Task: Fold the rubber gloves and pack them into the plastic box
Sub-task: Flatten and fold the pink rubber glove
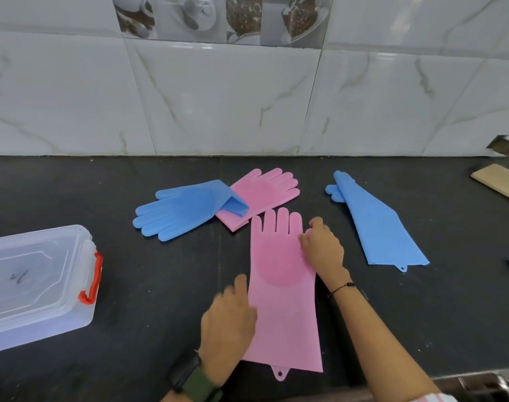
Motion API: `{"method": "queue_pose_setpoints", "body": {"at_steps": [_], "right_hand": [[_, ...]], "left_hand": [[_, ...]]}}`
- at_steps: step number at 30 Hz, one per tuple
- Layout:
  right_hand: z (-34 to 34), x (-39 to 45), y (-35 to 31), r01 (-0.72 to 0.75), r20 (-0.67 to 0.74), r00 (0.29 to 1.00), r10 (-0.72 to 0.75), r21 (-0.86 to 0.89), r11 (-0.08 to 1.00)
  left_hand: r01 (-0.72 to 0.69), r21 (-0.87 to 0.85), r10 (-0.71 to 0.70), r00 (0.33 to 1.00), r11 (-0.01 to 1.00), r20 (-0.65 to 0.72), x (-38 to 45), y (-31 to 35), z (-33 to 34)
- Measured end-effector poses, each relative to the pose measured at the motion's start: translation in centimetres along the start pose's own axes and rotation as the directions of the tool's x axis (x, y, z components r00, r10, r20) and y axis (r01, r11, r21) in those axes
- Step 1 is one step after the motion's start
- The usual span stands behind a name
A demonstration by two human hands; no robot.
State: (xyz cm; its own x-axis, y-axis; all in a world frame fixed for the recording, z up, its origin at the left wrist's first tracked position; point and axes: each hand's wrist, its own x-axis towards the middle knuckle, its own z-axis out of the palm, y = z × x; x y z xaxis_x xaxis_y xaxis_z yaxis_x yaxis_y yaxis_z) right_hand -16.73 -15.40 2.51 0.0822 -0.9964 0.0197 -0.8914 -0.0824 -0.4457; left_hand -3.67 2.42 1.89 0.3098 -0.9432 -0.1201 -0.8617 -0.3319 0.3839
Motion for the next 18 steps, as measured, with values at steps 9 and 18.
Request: {"method": "queue_pose_setpoints", "body": {"at_steps": [9,18], "right_hand": [[2.2,-0.4,-0.9,0.381,0.127,0.924,-0.362,-0.193,0.904],[3.4,-1.5,0.8,0.362,0.221,0.922,-0.317,-0.213,0.907]], "left_hand": [[-0.486,0.209,0.482,0.873,0.848,0.078,5.7,2.8,3.0],[-0.443,0.244,0.432,0.896,0.863,0.097,2.9,3.3,3.1]]}}
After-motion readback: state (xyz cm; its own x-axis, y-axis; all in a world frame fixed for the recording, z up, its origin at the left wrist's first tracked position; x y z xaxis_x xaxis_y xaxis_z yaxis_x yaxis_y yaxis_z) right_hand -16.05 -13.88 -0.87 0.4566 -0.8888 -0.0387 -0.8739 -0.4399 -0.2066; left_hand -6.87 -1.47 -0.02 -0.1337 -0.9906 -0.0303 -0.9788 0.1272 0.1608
